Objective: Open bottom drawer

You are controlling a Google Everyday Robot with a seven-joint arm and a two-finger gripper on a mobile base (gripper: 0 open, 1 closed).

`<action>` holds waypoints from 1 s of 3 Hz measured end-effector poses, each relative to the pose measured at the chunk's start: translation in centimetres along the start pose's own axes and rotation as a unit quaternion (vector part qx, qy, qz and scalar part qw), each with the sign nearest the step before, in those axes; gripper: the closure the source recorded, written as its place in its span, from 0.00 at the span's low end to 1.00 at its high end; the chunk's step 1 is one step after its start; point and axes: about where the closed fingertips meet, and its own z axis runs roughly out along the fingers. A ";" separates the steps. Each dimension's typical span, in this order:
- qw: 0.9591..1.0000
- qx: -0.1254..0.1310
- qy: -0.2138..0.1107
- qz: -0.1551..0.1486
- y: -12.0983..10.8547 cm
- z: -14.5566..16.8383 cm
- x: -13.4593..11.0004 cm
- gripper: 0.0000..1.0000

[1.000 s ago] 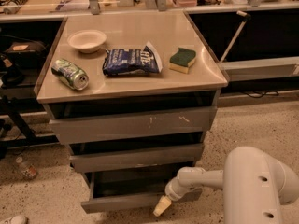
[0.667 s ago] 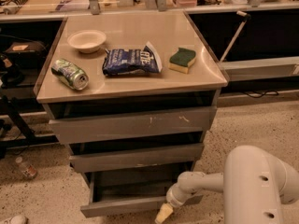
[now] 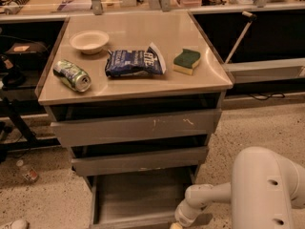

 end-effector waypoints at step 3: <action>1.000 -0.002 0.006 0.020 5.2 -3.8 2.5 0.00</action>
Offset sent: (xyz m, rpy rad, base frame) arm -0.0511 -0.0127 0.0615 -0.0169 0.0155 -0.0239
